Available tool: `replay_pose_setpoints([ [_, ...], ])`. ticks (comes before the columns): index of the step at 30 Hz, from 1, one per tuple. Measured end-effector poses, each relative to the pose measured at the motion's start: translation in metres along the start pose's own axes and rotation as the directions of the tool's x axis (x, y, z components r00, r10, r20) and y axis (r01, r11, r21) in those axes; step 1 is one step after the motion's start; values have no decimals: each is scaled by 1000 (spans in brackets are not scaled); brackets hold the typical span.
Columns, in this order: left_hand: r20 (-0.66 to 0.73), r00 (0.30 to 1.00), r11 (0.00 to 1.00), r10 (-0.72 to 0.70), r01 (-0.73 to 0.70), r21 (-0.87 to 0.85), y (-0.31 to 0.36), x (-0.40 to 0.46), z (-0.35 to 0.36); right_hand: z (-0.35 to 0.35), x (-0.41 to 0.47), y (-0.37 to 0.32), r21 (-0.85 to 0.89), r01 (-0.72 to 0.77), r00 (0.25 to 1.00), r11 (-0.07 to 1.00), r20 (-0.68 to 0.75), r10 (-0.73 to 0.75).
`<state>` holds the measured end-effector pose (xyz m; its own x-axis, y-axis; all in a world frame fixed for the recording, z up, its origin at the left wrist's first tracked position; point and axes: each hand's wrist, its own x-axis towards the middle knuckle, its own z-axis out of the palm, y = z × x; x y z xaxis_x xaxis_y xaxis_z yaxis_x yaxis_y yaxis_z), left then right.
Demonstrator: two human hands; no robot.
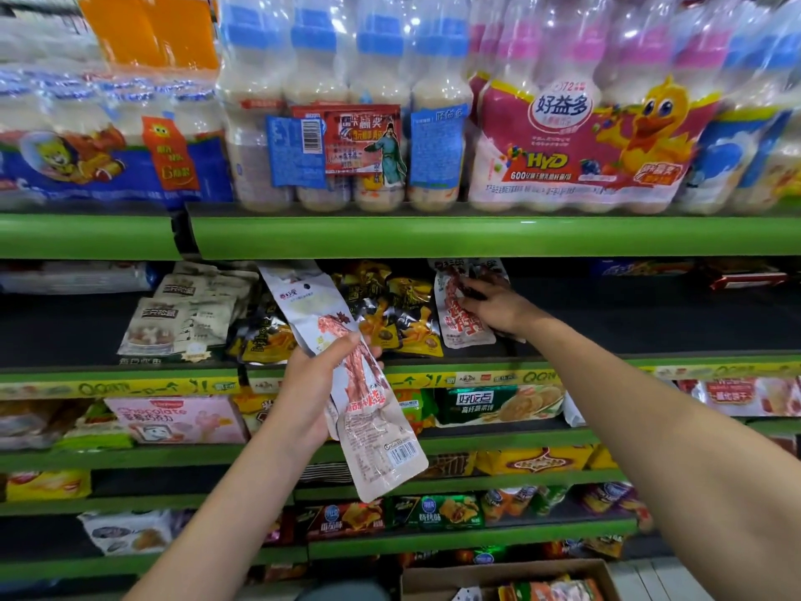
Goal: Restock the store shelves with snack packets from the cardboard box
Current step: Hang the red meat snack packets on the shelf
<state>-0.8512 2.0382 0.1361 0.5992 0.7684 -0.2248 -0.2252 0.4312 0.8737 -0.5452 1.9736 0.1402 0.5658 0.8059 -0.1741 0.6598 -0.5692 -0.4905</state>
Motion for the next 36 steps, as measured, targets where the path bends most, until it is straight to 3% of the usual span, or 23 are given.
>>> replay_pose_setpoints([
  [4, 7, 1000, 1000, 2, -2, -4, -3, -1, 0, 8, -3, -3, -163, -22, 997, 986, 75, 34],
  [15, 50, 999, 998, 11, -8, -65, 6, 3, 27, 9, -48, -5, -69, -4, 999, 998, 41, 7],
  [20, 51, 999, 999, -13, 16, -48, 6, 8, 33, 13, -67, -6, 52, 63, 988, 997, -146, -55],
  [24, 56, 998, 999, -10, 12, -41, 2, 11, 32, 32, -109, -27, 66, 202, 902, 977, -401, -160],
  [28, 79, 996, 999, 46, -45, -26, -4, 11, 34, 63, -161, -64, 210, 365, 914, 907, -269, -305],
  [31, 53, 997, 998, 61, -62, 27, -9, 7, 39, 81, -178, -83, 193, 420, 904, 887, -169, -392],
  [34, 99, 995, 999, 1, -6, 45, -14, 0, 39, 89, -181, -90, 139, 390, 915, 910, -168, -366],
  [36, 148, 988, 999, -35, 33, 14, -15, -5, 34, 92, -184, -89, 237, 346, 936, 908, -156, -316],
])
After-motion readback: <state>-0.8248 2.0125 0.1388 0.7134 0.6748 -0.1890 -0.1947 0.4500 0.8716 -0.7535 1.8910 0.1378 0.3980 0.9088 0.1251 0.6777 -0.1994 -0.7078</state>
